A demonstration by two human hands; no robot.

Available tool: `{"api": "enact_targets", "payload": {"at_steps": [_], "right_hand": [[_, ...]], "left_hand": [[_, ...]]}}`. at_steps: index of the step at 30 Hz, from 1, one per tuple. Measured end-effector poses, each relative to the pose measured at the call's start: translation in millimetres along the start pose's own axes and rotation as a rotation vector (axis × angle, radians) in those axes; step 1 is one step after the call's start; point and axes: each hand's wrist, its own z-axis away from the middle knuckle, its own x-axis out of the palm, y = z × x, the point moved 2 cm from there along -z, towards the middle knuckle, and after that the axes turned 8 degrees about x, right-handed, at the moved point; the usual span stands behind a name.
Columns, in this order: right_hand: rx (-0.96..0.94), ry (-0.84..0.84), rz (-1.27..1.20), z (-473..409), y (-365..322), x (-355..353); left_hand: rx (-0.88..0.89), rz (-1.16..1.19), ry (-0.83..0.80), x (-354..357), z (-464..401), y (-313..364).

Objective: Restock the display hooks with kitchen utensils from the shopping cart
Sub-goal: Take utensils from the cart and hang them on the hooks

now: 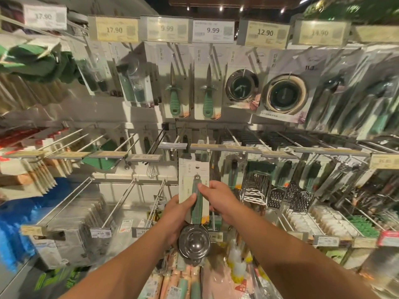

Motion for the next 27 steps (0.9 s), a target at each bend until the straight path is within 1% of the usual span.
{"api": "enact_targets", "payload": {"at_steps": [5, 8, 12, 17, 21, 27], "right_hand": [[-0.032, 0.017, -0.010, -3, 2, -2], [-0.056, 0.047, -0.097, -2, 0, -5], [-0.078, 0.110, -0.142, -1, -5, -11], [-0.056, 0.124, -0.152, -6, -7, -17], [-0.032, 0.142, -0.146, -14, -9, -21], [0.011, 0.157, -0.097, -26, -18, -23]], "left_hand": [[-0.012, 0.023, 0.020, -3, 0, 5], [-0.011, 0.026, 0.038, -4, 0, 8], [-0.034, 0.036, 0.067, -4, 3, 10], [-0.032, 0.094, 0.062, 0, 2, 14], [-0.007, 0.081, 0.043, 0, -2, 15], [0.000, 0.019, 0.079, -8, -11, 12]]}}
